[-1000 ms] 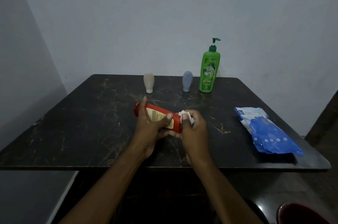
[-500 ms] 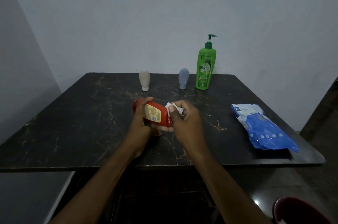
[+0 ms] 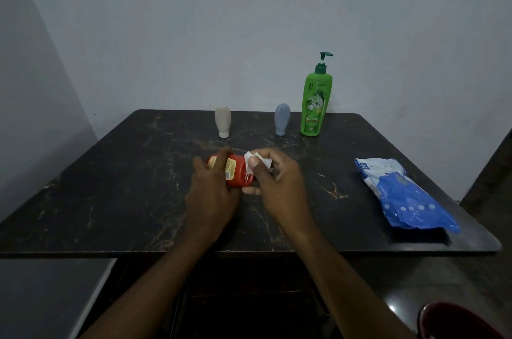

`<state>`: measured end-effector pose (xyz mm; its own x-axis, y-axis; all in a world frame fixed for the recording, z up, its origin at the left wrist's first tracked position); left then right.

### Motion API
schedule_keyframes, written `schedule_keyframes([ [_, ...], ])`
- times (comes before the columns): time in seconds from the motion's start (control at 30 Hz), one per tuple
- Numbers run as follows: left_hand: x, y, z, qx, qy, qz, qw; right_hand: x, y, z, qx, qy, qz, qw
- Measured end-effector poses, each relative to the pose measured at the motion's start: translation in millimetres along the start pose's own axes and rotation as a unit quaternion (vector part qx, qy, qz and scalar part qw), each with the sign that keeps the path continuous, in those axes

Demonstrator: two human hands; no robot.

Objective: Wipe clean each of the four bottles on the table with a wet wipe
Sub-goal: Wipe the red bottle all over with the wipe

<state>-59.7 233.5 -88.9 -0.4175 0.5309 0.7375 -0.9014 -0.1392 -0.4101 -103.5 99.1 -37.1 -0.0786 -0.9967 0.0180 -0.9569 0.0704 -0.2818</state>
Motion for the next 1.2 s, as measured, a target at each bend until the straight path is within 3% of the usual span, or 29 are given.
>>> schedule_keyframes([
  [0.17, 0.4, -0.4, -1.8, -0.036, -0.046, 0.018, 0.998, 16.6, -2.7, 4.2, 0.055, 0.059, 0.046, 0.996],
  [0.37, -0.2, -10.3, -3.2, -0.082, 0.029, -0.002, 0.996, 21.5, -6.5, 4.4, 0.130, 0.138, 0.093, 0.978],
  [0.7, 9.1, -17.9, -15.5, -0.131, 0.068, -0.034, 0.989, 19.8, -3.0, 3.9, 0.142, 0.309, 0.020, 0.940],
  [0.87, 8.1, -18.0, -17.5, -0.146, 0.064, -0.043, 0.986, 23.4, -6.3, 3.4, 0.112, 0.293, 0.051, 0.948],
  [1.1, 5.4, -19.0, -21.3, -0.166, 0.072, -0.023, 0.983, 11.7, 14.3, -0.9, 0.160, 0.328, 0.000, 0.931],
  [1.2, 5.4, -19.0, -20.8, -0.172, 0.074, -0.018, 0.982, 15.5, 6.2, -1.6, 0.135, 0.308, 0.025, 0.942],
])
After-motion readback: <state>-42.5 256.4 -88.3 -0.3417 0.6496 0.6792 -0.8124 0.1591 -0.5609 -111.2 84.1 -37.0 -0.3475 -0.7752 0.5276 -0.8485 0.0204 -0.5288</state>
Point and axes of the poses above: each hand's wrist, its own y-axis away from the middle knuckle, its own x-axis out of the back of the hand, z = x × y, the point moved 1 cm from there along -y, towards the middle knuckle, and after that the axes turned 1 degree about -z, right-handed, at the moved point
